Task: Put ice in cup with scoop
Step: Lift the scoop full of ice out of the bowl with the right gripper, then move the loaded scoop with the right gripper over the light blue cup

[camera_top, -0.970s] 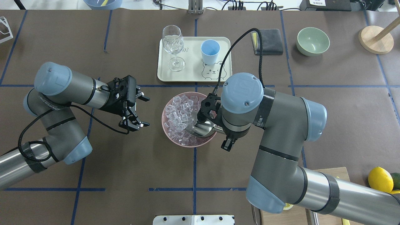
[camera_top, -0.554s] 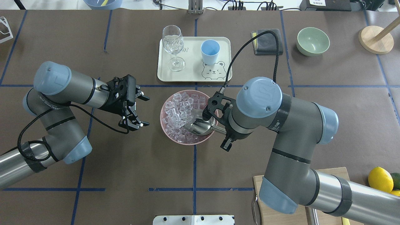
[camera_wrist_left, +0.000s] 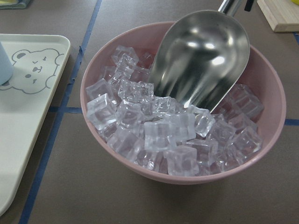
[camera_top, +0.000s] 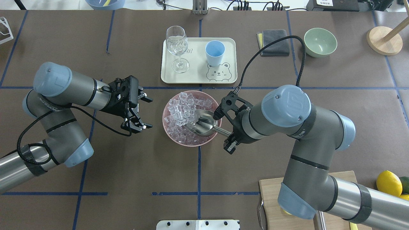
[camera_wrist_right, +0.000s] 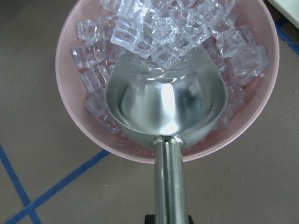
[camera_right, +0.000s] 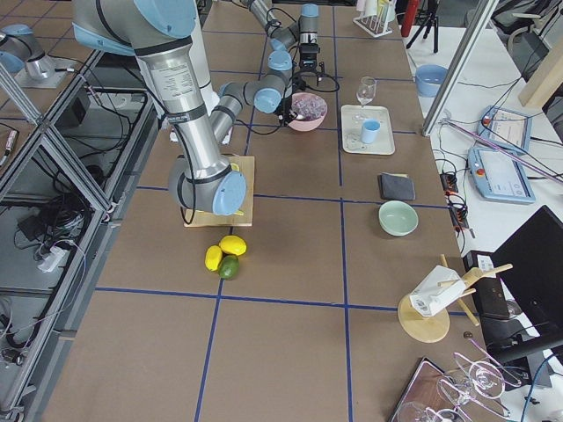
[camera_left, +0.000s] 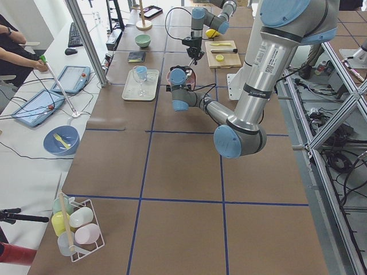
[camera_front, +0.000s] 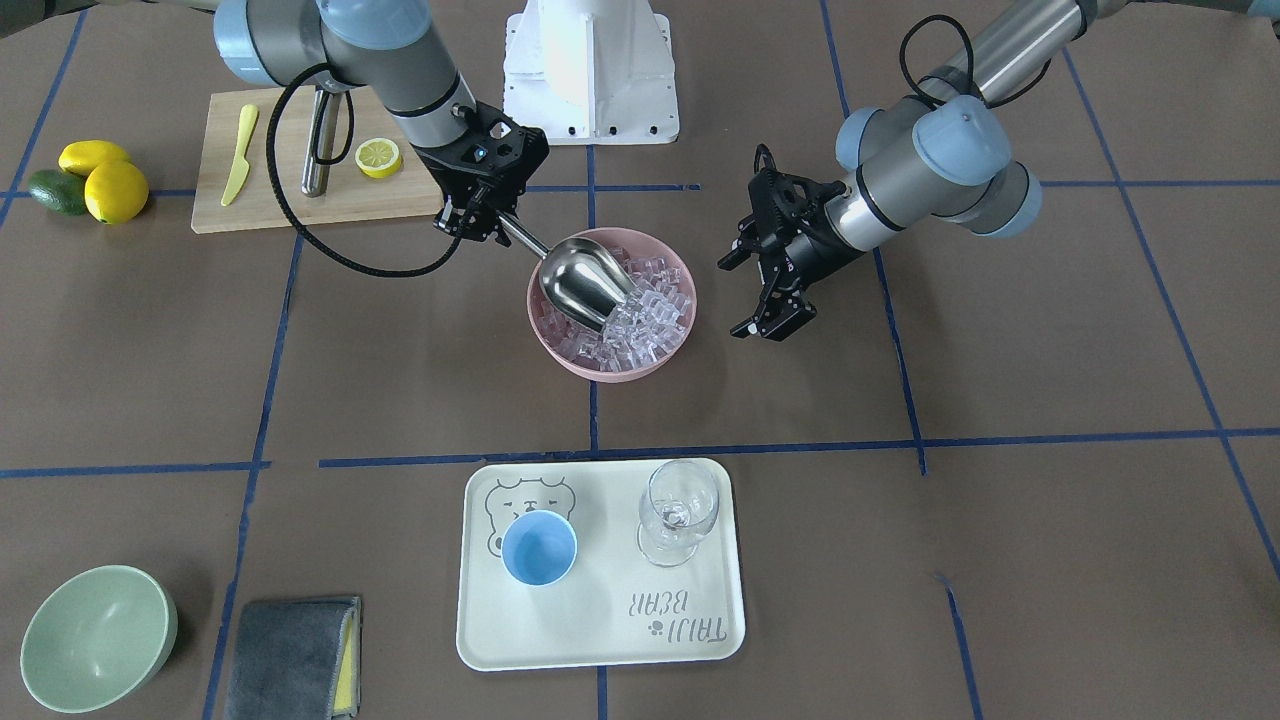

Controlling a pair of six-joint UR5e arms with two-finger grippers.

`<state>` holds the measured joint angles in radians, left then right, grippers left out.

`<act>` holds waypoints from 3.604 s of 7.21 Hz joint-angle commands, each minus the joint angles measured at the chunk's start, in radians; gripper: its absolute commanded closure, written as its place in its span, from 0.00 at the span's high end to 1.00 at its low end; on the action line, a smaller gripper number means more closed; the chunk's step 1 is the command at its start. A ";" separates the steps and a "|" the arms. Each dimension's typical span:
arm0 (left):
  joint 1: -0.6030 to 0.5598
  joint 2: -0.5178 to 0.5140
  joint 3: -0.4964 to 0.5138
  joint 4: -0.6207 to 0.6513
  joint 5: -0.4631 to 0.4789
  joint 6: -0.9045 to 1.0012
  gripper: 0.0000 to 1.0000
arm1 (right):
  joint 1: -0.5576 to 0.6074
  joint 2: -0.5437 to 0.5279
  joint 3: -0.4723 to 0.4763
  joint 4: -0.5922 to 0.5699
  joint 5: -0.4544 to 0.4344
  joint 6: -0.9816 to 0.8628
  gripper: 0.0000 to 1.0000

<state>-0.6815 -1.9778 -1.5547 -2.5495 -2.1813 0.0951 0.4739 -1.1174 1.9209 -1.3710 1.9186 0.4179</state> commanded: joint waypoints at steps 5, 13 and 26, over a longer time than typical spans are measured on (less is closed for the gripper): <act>-0.007 0.001 -0.008 0.002 -0.002 0.000 1.00 | -0.009 -0.076 0.009 0.201 -0.098 0.134 0.00; -0.013 0.002 -0.019 0.003 -0.008 0.002 1.00 | -0.110 -0.131 0.021 0.352 -0.318 0.261 0.00; -0.026 0.002 -0.039 0.003 -0.012 0.002 1.00 | 0.055 -0.097 0.061 0.218 -0.380 0.418 0.00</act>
<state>-0.7056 -1.9758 -1.5932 -2.5464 -2.1931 0.0967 0.4983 -1.2821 2.0032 -1.0638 1.5361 0.8063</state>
